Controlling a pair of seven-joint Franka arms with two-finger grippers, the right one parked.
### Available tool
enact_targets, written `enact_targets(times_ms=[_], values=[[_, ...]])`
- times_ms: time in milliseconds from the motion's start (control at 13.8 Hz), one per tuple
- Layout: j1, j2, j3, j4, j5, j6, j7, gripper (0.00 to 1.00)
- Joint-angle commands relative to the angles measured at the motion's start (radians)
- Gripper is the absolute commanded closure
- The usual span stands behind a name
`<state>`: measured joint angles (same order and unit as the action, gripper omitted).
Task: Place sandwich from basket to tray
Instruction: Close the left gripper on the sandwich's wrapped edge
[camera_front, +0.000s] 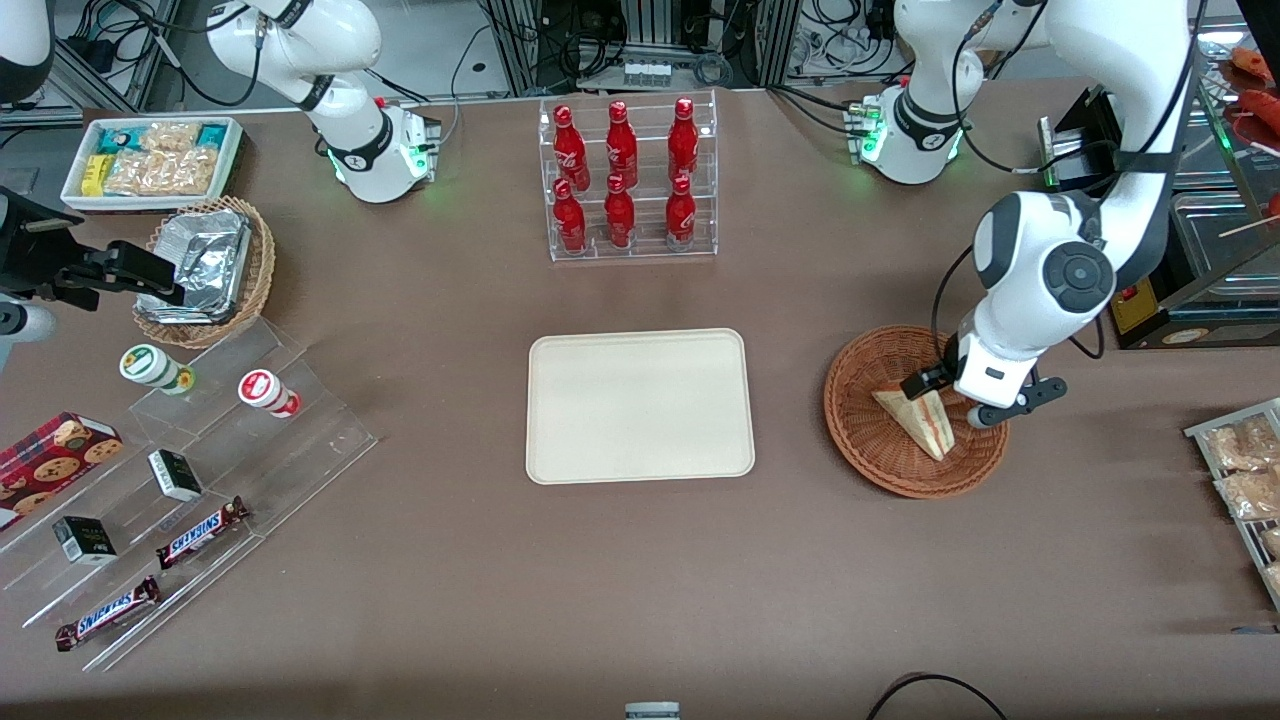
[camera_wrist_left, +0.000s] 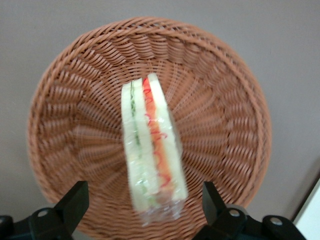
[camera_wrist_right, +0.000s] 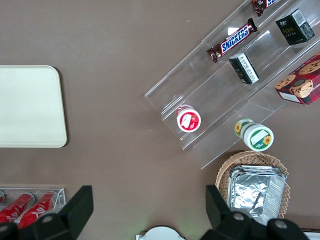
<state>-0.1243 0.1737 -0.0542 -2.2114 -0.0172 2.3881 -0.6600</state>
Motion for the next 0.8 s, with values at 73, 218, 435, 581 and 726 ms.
enact_targets(times_ms=[73,218,435,581,726], values=[[-0.009,0.036,-0.003,0.006,-0.006,0.051,-0.225,0.00],[-0.009,0.047,-0.004,0.003,-0.006,0.074,-0.251,0.00],[-0.008,0.073,-0.004,0.002,-0.006,0.077,-0.254,0.00],[-0.008,0.099,-0.004,0.002,-0.006,0.079,-0.256,0.00],[-0.008,0.101,-0.004,0.007,-0.007,0.072,-0.263,0.30]])
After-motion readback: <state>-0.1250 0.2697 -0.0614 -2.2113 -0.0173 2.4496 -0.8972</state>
